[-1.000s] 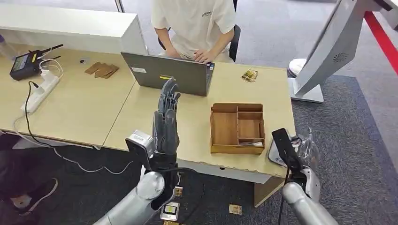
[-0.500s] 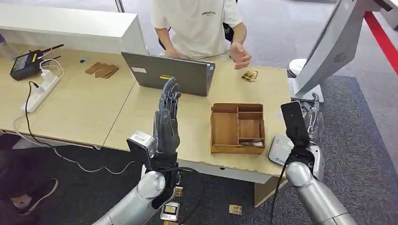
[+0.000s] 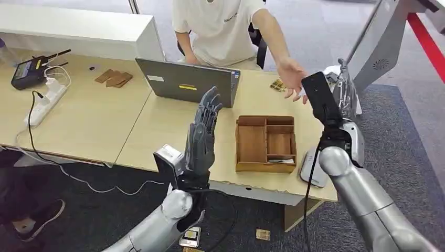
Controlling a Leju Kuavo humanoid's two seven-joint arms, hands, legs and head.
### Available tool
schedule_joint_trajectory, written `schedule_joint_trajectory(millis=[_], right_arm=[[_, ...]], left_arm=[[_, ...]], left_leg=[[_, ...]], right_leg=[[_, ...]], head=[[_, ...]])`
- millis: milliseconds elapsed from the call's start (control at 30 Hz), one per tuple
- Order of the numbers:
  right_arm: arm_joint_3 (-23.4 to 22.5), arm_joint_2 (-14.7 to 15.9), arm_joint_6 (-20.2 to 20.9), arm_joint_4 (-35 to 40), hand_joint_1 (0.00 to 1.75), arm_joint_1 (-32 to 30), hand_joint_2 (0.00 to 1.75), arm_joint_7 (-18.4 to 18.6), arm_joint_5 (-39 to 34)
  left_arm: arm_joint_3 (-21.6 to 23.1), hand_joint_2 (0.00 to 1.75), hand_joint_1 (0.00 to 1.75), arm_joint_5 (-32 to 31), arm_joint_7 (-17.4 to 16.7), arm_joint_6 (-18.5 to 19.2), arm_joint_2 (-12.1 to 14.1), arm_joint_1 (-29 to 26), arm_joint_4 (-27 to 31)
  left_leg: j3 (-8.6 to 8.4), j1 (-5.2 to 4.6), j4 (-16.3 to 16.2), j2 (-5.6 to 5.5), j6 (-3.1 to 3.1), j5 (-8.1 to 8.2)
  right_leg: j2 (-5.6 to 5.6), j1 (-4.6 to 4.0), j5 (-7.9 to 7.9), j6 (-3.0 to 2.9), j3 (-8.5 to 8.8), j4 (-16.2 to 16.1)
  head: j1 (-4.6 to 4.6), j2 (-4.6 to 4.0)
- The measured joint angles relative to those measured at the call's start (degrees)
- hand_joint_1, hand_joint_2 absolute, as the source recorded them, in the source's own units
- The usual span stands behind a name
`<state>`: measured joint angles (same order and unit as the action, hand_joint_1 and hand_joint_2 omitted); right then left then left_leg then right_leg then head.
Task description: Pass the card to the sensor for recognition and then transmit it.
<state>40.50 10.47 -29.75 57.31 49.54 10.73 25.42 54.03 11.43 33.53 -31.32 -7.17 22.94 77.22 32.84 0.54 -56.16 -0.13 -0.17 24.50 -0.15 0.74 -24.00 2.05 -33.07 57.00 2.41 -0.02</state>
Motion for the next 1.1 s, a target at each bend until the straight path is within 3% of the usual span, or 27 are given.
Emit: schedule_joint_trajectory(millis=[233, 333, 367, 400, 433, 933, 1100], right_arm=[[2.47, -2.77, 1.99, -10.18, 1.68, 6.62, 1.75, 3.19, 4.18], [3.26, -3.78, 2.23, -14.20, 1.59, 7.55, 1.75, 3.76, 4.57], [3.71, -4.02, 2.28, -15.75, 1.47, 7.67, 1.75, 4.05, 4.57], [3.92, -4.15, 2.30, -16.62, 0.61, 7.68, 1.75, 4.22, 4.57], [4.07, -4.24, 2.30, -17.43, 0.00, 7.68, 1.75, 4.31, 4.57], [6.19, -6.30, 1.42, -24.00, 0.00, 7.96, 1.75, 4.61, 4.88], [6.62, -6.62, -0.72, -24.51, 0.00, 7.93, 1.75, 1.99, 2.03]], left_arm=[[1.79, 0.00, 0.00, 2.67, 2.36, 2.62, -0.98, 1.76, -2.21], [2.27, 0.00, 0.00, 3.11, 2.80, 3.17, -1.24, 1.85, -3.00], [2.53, 0.00, 0.00, 3.15, 2.89, 3.30, -1.27, 1.93, -3.26], [2.73, 0.00, 0.00, 3.19, 2.91, 3.35, -1.27, 1.93, -3.45], [2.91, 0.00, 0.00, 3.21, 2.91, 3.39, -1.29, 1.94, -3.61], [3.21, 0.00, 0.00, 2.76, 1.86, 2.71, -1.20, 1.97, -4.35], [3.26, 0.00, 0.00, 1.95, 0.61, 1.71, -1.11, 1.87, -4.33]], left_leg=[[-0.01, 0.00, 0.00, -0.01, 0.00, 0.00], [0.00, 0.00, 0.00, -0.02, 0.00, 0.00], [0.02, 0.00, 0.00, -0.04, 0.00, 0.00], [0.06, 0.00, 0.00, -0.11, 0.00, 0.00], [0.10, 0.00, -0.01, -0.20, 0.01, -0.01], [0.14, 0.00, -0.02, -0.15, 0.04, 0.02], [0.11, 0.00, -0.02, -0.14, 0.03, -0.05]], right_leg=[[-0.02, 0.00, 0.00, 0.00, 0.00, 0.00], [-0.03, -0.01, 0.00, 0.00, -0.01, 0.00], [-0.07, -0.01, -0.01, 0.00, -0.01, 0.00], [-0.14, -0.01, -0.01, 0.01, -0.02, 0.00], [-0.25, 0.00, -0.02, 0.02, -0.03, 0.00], [-0.29, 0.00, -0.06, 0.03, -0.06, -0.01], [-0.29, 0.00, -0.01, 0.02, -0.04, -0.01]], head=[[-0.02, 0.00], [0.00, 0.00], [0.00, 0.00], [-0.02, 0.00], [0.00, 0.00], [-0.02, 0.00], [-0.02, 0.00]])
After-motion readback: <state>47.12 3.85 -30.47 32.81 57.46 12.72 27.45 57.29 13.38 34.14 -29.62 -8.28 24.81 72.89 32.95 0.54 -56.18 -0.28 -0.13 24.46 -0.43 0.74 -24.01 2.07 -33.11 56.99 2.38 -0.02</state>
